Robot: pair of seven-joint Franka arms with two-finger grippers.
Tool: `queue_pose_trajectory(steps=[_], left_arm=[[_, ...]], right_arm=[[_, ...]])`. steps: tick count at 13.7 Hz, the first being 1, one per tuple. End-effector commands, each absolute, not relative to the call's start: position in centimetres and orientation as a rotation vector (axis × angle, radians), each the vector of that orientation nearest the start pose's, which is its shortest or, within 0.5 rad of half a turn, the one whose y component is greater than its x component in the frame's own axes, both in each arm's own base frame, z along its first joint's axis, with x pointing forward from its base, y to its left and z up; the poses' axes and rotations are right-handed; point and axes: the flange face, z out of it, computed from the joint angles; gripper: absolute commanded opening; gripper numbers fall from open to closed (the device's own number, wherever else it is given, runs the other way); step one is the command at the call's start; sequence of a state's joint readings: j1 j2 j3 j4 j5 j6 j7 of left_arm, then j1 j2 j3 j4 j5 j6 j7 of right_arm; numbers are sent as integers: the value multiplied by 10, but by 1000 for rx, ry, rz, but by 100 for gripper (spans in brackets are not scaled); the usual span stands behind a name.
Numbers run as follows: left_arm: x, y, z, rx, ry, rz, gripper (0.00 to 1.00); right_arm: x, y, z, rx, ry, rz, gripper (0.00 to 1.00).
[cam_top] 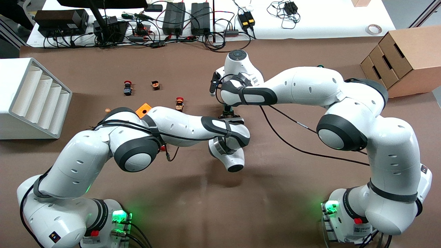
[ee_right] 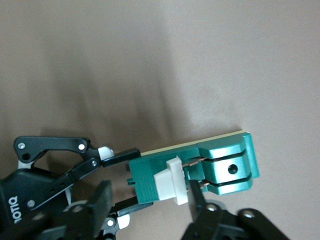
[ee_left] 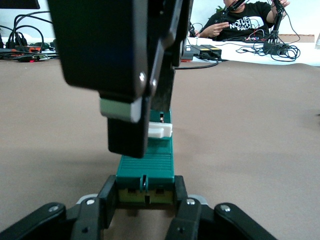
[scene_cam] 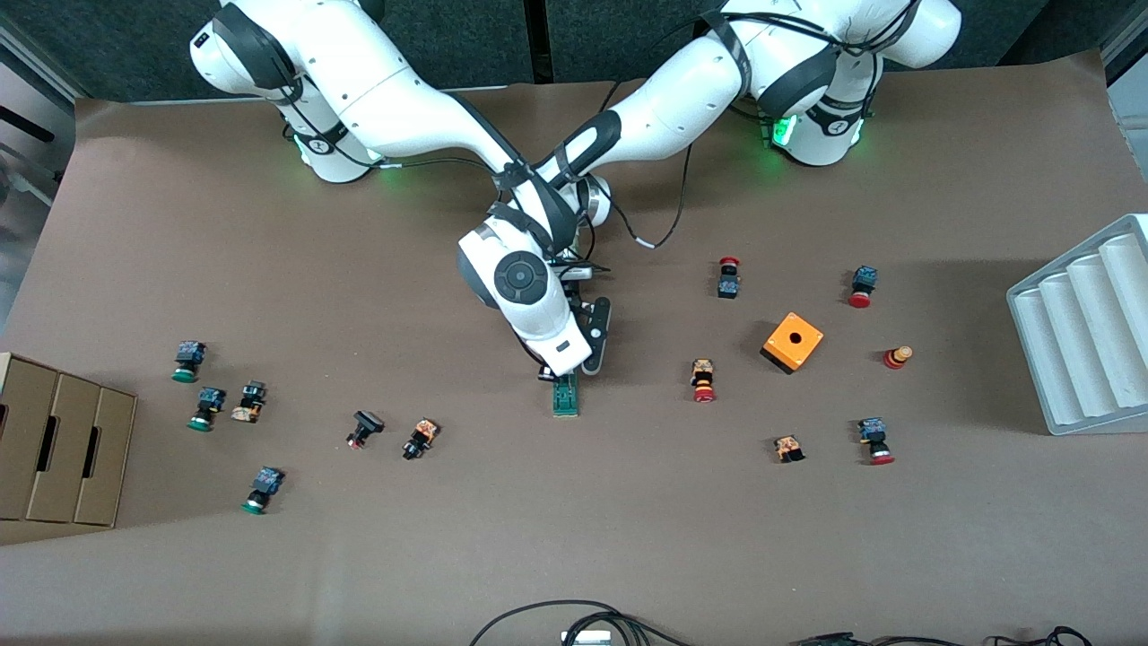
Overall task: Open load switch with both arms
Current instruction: 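Open the right gripper and lift it off the white lever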
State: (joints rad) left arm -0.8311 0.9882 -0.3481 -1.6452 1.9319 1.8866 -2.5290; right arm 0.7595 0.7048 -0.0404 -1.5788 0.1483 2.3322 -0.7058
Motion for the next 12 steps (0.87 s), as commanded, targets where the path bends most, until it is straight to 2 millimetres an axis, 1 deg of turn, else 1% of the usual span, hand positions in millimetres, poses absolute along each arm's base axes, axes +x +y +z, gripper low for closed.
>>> queue_pose_trajectory(steps=[1, 6, 9, 11, 12], left_arm=[[334, -574, 55, -2587, -46, -1810, 41], [334, -574, 57, -2588, -50, -1811, 41], [334, -574, 56, -2588, -49, -1812, 41], [333, -574, 56, -2589, -51, -1810, 42], [334, -575, 58, -2590, -64, -1811, 49]], right_arm=[[526, 471, 248, -2406, -1859, -115, 100], [530, 468, 274, -2404, -1849, -148, 100], [534, 465, 303, -2432, -1797, -192, 100], [536, 463, 308, -2460, -1752, -191, 100], [536, 463, 313, -2491, -1700, -201, 100]])
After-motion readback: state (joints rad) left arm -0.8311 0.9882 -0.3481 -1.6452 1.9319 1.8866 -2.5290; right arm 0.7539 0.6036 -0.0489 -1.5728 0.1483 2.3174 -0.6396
